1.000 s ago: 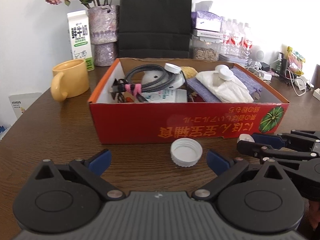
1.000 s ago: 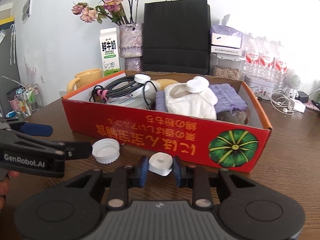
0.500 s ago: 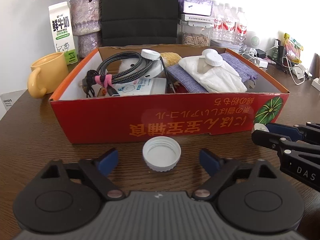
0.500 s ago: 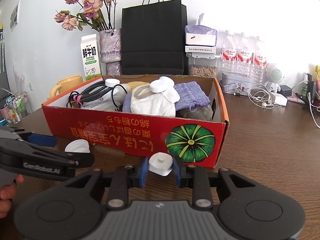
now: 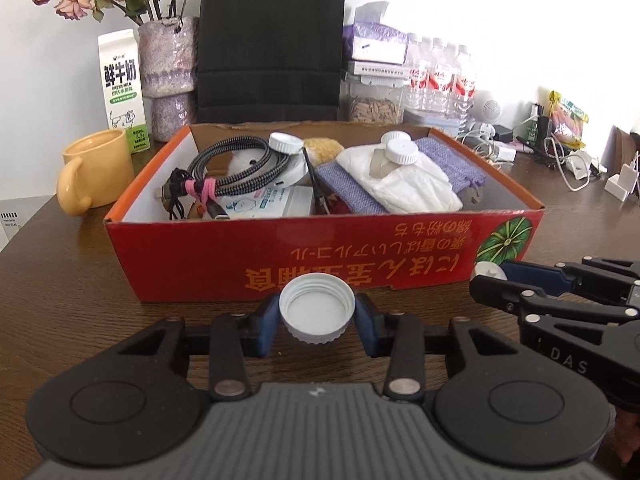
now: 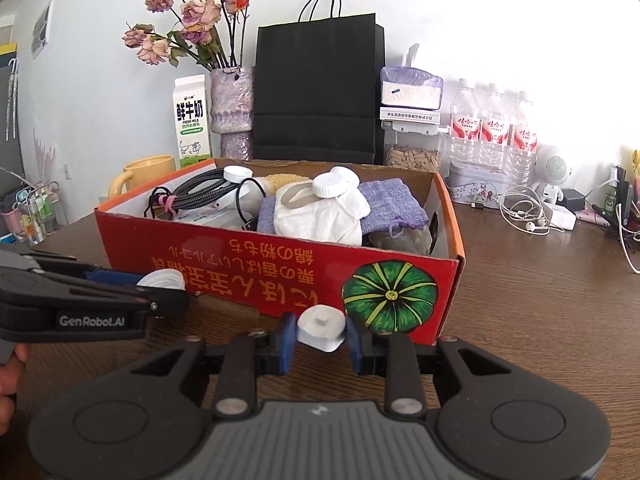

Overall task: Organize objects
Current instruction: 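Grasp the large white cap with the left tool while the right tool holds its cap, then carry both caps over the box and open both tools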

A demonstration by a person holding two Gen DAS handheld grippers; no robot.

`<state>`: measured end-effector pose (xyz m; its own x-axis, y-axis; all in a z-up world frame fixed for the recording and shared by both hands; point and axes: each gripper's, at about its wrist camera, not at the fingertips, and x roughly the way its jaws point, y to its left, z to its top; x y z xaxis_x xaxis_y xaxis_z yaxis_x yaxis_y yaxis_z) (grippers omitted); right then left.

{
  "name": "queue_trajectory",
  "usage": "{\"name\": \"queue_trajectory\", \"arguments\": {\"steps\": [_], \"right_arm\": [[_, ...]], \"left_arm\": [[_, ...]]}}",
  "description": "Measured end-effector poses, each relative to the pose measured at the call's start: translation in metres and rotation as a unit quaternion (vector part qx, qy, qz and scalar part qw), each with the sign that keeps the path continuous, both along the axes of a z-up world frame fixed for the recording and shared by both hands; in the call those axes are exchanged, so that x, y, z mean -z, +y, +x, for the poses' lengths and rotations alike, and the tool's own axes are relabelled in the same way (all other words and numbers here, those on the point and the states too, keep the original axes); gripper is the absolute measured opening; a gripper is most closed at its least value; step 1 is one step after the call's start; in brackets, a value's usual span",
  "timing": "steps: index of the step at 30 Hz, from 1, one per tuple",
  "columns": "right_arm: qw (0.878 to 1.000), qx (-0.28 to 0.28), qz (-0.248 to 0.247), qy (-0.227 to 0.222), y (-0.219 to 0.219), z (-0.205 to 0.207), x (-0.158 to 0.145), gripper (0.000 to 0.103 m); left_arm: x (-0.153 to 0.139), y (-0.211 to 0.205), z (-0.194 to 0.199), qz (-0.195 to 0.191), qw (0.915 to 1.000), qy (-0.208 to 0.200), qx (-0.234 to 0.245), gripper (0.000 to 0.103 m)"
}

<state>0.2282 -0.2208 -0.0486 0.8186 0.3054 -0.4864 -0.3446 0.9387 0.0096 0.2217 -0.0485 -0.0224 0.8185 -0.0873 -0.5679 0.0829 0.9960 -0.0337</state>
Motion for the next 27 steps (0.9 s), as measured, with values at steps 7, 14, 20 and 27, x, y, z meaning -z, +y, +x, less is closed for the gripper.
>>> {"name": "queue_trajectory", "arguments": {"steps": [7,14,20,27], "right_arm": [[1.000,-0.003,0.005,-0.018,0.004,-0.004,-0.010,0.026],[0.999,-0.014,0.008,-0.043,0.018,0.003,-0.030,0.026],[0.998,-0.021,0.008,-0.057,0.031,0.013,-0.040,0.026],[0.997,-0.023,0.013,-0.073,0.042,0.034,-0.052,0.026]], "left_arm": [[-0.023,0.002,-0.008,-0.004,0.9990,-0.043,0.006,0.041],[-0.046,0.009,-0.002,-0.006,0.9971,-0.076,-0.004,0.041],[-0.057,0.014,0.009,-0.011,0.9957,-0.091,-0.010,0.041],[-0.066,0.018,0.026,-0.020,0.9940,-0.105,-0.022,0.041]]}}
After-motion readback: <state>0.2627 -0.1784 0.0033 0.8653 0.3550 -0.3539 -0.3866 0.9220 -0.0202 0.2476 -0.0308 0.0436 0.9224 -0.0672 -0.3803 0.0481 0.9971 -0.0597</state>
